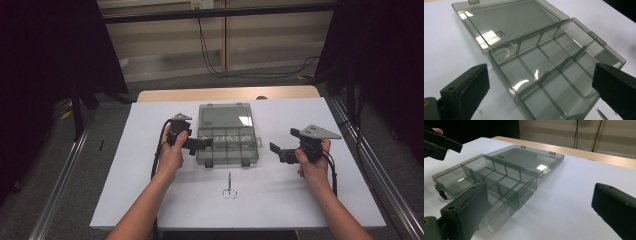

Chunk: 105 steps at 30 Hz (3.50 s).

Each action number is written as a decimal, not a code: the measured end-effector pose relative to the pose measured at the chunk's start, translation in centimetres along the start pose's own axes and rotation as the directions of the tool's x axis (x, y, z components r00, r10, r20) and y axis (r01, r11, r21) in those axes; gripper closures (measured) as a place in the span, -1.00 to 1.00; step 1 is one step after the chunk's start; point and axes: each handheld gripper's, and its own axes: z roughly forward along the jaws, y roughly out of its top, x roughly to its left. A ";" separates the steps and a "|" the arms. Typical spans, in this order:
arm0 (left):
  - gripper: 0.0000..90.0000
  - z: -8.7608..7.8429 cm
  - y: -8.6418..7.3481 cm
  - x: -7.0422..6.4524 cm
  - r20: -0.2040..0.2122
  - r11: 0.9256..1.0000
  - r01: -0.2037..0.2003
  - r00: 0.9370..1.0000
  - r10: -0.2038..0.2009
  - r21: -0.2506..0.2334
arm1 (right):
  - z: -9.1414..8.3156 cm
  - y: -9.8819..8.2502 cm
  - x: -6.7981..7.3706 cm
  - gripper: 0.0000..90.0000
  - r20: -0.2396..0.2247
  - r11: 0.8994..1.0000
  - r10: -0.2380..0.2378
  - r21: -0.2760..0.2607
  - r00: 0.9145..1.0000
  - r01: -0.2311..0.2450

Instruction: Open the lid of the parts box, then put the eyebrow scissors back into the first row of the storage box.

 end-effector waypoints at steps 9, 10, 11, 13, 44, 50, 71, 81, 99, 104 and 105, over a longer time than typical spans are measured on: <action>-0.97 -1.1 -0.4 -1.4 0.018 0.997 -0.061 0.998 0.060 0.044 | -2.6 -1.4 -0.7 -0.97 0.033 1.000 -0.012 -0.023 0.999 0.013; -0.97 -1.1 -0.5 -1.6 0.025 0.998 -0.058 0.998 0.057 0.036 | -2.8 -1.6 -0.8 -0.97 0.029 1.000 -0.014 -0.020 0.999 0.015; -0.96 -1.2 -0.5 -1.8 0.024 0.997 -0.064 0.998 0.063 0.036 | -3.1 -1.8 -0.8 -0.97 0.041 0.999 -0.022 -0.022 0.999 0.023; -0.96 -1.3 -0.7 -2.2 0.036 0.997 -0.065 0.997 0.063 0.040 | -3.6 -2.1 -0.9 -0.98 0.038 1.000 -0.022 -0.017 0.999 0.023; -0.94 -1.2 -2.9 -6.8 0.143 0.982 -0.144 0.982 0.126 0.122 | -8.5 -4.2 -2.9 -0.97 0.086 0.998 -0.011 -0.062 0.996 0.017; -0.96 -1.1 -3.4 -7.7 0.178 0.984 -0.132 0.978 0.109 0.121 | -8.9 -4.4 -3.0 -0.96 0.086 0.997 -0.016 -0.071 0.996 0.022; -0.77 0.7 -5.5 -11.0 0.175 0.973 -0.143 0.978 0.111 0.183 | -8.6 -5.2 -2.7 -0.94 0.057 0.998 -0.034 -0.058 0.998 0.037; -0.62 0.8 -6.1 -11.0 0.158 0.977 -0.115 0.984 0.086 0.179 | -8.2 -5.6 -2.6 -0.93 0.051 0.998 -0.040 -0.052 0.998 0.042; -0.07 1.6 -6.8 -11.7 0.118 0.958 -0.099 0.991 0.069 0.269 | -8.2 -5.7 -2.9 -0.93 0.042 0.998 -0.012 -0.066 0.999 0.014; 0.04 1.8 -6.8 -12.2 0.080 0.957 -0.117 0.992 0.100 0.264 | -8.2 -5.7 -2.7 -0.93 0.037 0.998 -0.032 -0.060 0.999 0.035; 0.07 1.8 -6.8 -12.2 0.074 0.958 -0.118 0.992 0.102 0.262 | -8.1 -5.7 -2.7 -0.93 0.038 0.998 -0.030 -0.060 0.999 0.033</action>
